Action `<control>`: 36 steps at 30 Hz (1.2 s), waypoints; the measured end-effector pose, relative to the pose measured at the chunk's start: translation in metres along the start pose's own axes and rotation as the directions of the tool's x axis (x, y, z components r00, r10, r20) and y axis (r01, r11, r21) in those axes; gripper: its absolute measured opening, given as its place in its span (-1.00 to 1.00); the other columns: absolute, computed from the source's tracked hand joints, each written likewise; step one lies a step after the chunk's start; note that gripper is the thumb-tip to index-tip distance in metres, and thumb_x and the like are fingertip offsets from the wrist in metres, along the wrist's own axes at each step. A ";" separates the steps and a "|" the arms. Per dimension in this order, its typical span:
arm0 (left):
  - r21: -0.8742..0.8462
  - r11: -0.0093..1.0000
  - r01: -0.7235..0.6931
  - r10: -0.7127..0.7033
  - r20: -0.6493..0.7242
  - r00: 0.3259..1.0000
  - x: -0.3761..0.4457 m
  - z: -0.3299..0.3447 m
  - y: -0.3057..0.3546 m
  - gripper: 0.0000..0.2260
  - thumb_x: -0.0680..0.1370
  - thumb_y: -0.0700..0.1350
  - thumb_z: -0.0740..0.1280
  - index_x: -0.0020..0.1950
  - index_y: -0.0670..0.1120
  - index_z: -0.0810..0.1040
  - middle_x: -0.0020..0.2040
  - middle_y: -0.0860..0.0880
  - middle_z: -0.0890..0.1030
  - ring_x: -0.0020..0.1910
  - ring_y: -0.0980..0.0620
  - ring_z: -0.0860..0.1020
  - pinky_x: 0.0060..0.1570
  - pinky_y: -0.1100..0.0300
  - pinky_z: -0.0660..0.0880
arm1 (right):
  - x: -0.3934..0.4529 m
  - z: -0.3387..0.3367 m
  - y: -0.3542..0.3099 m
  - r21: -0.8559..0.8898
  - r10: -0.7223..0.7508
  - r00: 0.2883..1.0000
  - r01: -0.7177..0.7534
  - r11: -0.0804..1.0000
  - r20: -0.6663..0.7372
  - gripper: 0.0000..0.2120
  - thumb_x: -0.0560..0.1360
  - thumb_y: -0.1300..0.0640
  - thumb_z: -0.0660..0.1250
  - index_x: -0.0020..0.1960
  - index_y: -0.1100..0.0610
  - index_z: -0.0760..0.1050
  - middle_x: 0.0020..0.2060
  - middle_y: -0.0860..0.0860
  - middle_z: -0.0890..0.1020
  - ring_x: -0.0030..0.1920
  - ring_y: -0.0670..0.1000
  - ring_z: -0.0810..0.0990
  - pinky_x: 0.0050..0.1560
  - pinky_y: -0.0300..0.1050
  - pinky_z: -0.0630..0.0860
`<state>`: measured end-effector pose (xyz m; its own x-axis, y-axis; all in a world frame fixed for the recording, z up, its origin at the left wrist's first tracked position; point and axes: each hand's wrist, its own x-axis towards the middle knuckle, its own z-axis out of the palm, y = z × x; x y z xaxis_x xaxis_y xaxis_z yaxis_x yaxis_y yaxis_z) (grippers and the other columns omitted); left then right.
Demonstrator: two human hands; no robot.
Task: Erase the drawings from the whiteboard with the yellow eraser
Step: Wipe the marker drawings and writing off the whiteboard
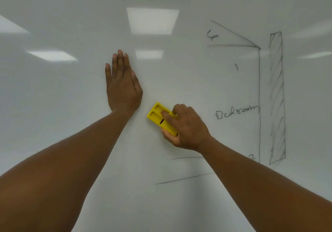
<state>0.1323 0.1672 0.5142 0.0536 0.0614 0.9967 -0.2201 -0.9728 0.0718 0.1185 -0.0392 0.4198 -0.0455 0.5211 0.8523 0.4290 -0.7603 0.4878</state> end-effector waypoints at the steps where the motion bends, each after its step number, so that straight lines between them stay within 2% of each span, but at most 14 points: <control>1: 0.000 1.000 -0.002 0.002 -0.003 1.000 0.000 0.000 0.000 -0.51 0.68 -0.11 -0.06 0.61 -0.20 0.08 0.63 -0.12 0.08 0.62 -0.04 0.01 0.59 0.02 -0.13 | 0.000 0.000 0.000 0.004 -0.111 0.993 0.111 0.994 0.039 -0.51 0.42 -0.10 0.37 0.24 0.16 0.52 -0.09 0.15 0.47 -0.17 0.16 0.41 -0.23 -0.02 0.38; 4: 0.001 1.000 -0.004 0.004 0.001 1.000 0.000 -0.001 -0.001 -0.51 0.68 -0.10 -0.07 0.62 -0.19 0.08 0.63 -0.12 0.08 0.62 -0.04 0.00 0.59 0.02 -0.12 | 0.001 0.000 0.002 0.002 -0.288 0.952 0.289 0.957 0.105 -0.53 0.42 -0.12 0.34 0.23 0.12 0.52 -0.06 0.12 0.47 -0.13 0.12 0.39 -0.18 -0.03 0.32; 7: 0.005 1.000 -0.006 0.006 0.003 1.000 -0.001 0.000 -0.001 -0.51 0.68 -0.10 -0.07 0.62 -0.19 0.07 0.63 -0.12 0.07 0.62 -0.03 0.00 0.59 0.01 -0.11 | 0.002 -0.004 0.006 -0.011 -0.295 0.950 0.297 0.955 0.106 -0.54 0.41 -0.13 0.34 0.22 0.09 0.53 -0.06 0.11 0.47 -0.13 0.10 0.37 -0.16 -0.02 0.30; 11: 0.006 1.000 0.000 0.000 0.000 1.000 -0.001 0.001 0.000 -0.51 0.68 -0.11 -0.06 0.62 -0.19 0.07 0.63 -0.11 0.08 0.62 -0.02 0.00 0.59 0.01 -0.12 | 0.007 -0.008 0.016 -0.047 0.019 0.999 -0.018 0.999 0.028 -0.52 0.38 -0.12 0.37 0.23 0.08 0.54 -0.12 0.13 0.48 -0.17 0.17 0.45 -0.20 -0.01 0.33; 13: 0.010 1.000 0.002 -0.002 -0.001 1.000 -0.001 0.001 -0.001 -0.51 0.68 -0.11 -0.06 0.62 -0.19 0.07 0.63 -0.11 0.08 0.62 -0.01 0.00 0.59 0.02 -0.12 | 0.013 -0.011 0.021 -0.054 0.234 0.972 -0.235 0.970 -0.034 -0.51 0.39 -0.13 0.35 0.25 0.08 0.52 -0.13 0.13 0.46 -0.18 0.18 0.46 -0.22 -0.01 0.34; 16: 0.012 1.000 0.002 -0.002 0.003 1.000 -0.003 0.001 -0.001 -0.50 0.68 -0.09 -0.09 0.62 -0.18 0.06 0.64 -0.09 0.06 0.62 0.00 -0.02 0.59 0.04 -0.14 | 0.019 -0.015 0.032 -0.041 0.494 0.860 -0.502 0.864 -0.128 -0.51 0.42 -0.13 0.33 0.27 0.08 0.51 -0.11 0.14 0.44 -0.15 0.16 0.44 -0.20 0.00 0.37; 19: 0.015 1.000 -0.002 0.002 0.005 1.000 -0.004 0.001 -0.002 -0.50 0.68 -0.09 -0.10 0.62 -0.17 0.05 0.64 -0.09 0.06 0.62 0.01 -0.03 0.59 0.04 -0.14 | 0.019 -0.020 0.049 0.049 0.758 0.624 -0.765 0.642 -0.190 -0.52 0.48 -0.17 0.28 0.29 0.08 0.47 -0.05 0.14 0.41 -0.08 0.13 0.42 -0.08 0.02 0.40; 21: 0.018 1.000 -0.001 0.001 0.004 1.000 -0.004 0.001 -0.002 -0.50 0.68 -0.09 -0.10 0.62 -0.17 0.05 0.64 -0.09 0.05 0.62 0.01 -0.03 0.59 0.03 -0.13 | 0.017 -0.023 0.057 0.092 0.852 0.482 -0.857 0.506 -0.204 -0.51 0.50 -0.19 0.25 0.29 0.09 0.45 -0.02 0.14 0.39 -0.08 0.12 0.41 -0.02 0.04 0.43; 23: 0.020 1.000 0.005 -0.005 0.002 1.000 -0.004 0.001 -0.002 -0.50 0.68 -0.09 -0.10 0.62 -0.17 0.04 0.64 -0.08 0.05 0.62 0.01 -0.03 0.59 0.03 -0.13 | 0.015 -0.025 0.059 0.083 0.871 0.442 -0.880 0.467 -0.212 -0.52 0.51 -0.20 0.23 0.28 0.10 0.44 -0.02 0.14 0.38 -0.09 0.12 0.41 -0.01 0.06 0.45; 26: 0.022 1.000 0.007 -0.007 0.004 1.000 -0.005 0.002 -0.001 -0.50 0.68 -0.08 -0.10 0.63 -0.16 0.02 0.64 -0.07 0.04 0.62 0.02 -0.05 0.59 0.05 -0.14 | 0.011 -0.023 0.051 0.056 0.846 0.490 -0.858 0.511 -0.212 -0.52 0.51 -0.18 0.24 0.29 0.11 0.44 -0.03 0.14 0.38 -0.09 0.13 0.40 -0.05 0.06 0.43; 29: 0.014 1.000 0.011 -0.011 0.002 1.000 -0.006 0.003 -0.002 -0.50 0.68 -0.09 -0.10 0.63 -0.16 0.03 0.64 -0.07 0.04 0.62 0.02 -0.05 0.59 0.05 -0.15 | 0.004 -0.018 0.040 0.004 0.738 0.650 -0.750 0.661 -0.182 -0.51 0.49 -0.16 0.28 0.31 0.10 0.45 -0.07 0.14 0.40 -0.14 0.13 0.41 -0.12 0.01 0.39; 32: 0.016 1.000 0.008 -0.008 -0.009 1.000 -0.006 0.004 -0.001 -0.51 0.68 -0.09 -0.09 0.62 -0.17 0.04 0.64 -0.08 0.05 0.62 0.01 -0.03 0.59 0.06 -0.15 | -0.008 -0.015 0.037 -0.054 0.408 0.908 -0.413 0.909 -0.094 -0.49 0.45 -0.17 0.31 0.30 0.08 0.48 -0.12 0.12 0.42 -0.20 0.13 0.41 -0.17 -0.02 0.34; 33: 0.015 1.000 0.007 -0.007 -0.014 1.000 -0.006 0.004 -0.001 -0.51 0.68 -0.10 -0.08 0.62 -0.17 0.05 0.64 -0.09 0.06 0.62 0.01 -0.02 0.58 0.07 -0.16 | -0.013 -0.015 0.037 -0.064 0.264 0.964 -0.266 0.962 -0.037 -0.49 0.45 -0.18 0.30 0.30 0.08 0.47 -0.13 0.11 0.42 -0.19 0.14 0.43 -0.17 -0.01 0.34; 36: 0.008 1.000 0.008 -0.008 -0.018 1.000 -0.007 0.003 -0.002 -0.51 0.68 -0.11 -0.06 0.62 -0.18 0.07 0.63 -0.09 0.08 0.62 0.00 0.00 0.58 0.09 -0.17 | -0.019 -0.014 0.038 -0.056 -0.002 0.998 0.005 0.998 0.062 -0.51 0.47 -0.20 0.27 0.28 0.08 0.50 -0.14 0.10 0.45 -0.20 0.14 0.44 -0.17 0.02 0.35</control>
<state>0.1350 0.1677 0.5072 0.0373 0.0730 0.9966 -0.2115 -0.9742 0.0793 0.1225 -0.0835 0.4247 0.0101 0.5455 0.8380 0.3774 -0.7782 0.5020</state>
